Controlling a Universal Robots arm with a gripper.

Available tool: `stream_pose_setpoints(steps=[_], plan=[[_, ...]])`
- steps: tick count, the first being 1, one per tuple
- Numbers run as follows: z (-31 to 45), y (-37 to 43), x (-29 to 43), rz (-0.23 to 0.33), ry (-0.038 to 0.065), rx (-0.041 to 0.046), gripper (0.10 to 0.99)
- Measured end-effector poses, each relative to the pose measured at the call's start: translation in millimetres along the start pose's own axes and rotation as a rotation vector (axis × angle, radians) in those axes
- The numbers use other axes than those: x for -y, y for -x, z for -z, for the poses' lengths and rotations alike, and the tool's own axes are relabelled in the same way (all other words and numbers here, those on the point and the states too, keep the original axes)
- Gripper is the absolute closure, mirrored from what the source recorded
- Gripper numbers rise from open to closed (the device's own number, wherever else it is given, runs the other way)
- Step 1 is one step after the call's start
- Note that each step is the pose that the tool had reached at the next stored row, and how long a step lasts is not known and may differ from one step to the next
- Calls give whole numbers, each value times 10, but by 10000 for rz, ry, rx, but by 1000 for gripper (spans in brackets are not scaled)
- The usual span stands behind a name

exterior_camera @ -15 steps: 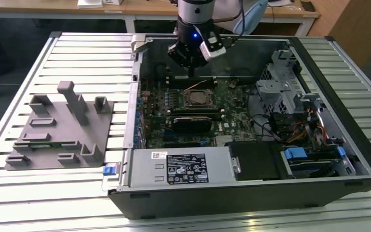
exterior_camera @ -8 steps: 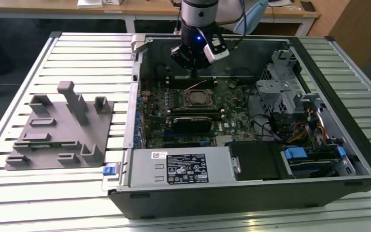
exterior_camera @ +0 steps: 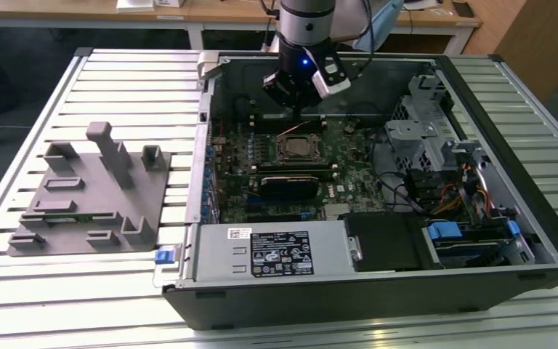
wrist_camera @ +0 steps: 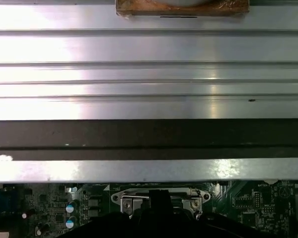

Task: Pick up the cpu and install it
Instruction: 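Install the first cpu locking lever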

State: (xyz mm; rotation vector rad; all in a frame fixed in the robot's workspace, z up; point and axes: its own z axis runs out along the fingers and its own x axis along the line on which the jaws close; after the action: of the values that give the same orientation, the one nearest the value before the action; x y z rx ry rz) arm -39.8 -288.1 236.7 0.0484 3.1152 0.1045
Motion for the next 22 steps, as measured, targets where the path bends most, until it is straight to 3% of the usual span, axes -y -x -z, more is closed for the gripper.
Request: stream_pose_setpoints(steps=[22], plan=[[-160,111,-56,225,4,-17,965]])
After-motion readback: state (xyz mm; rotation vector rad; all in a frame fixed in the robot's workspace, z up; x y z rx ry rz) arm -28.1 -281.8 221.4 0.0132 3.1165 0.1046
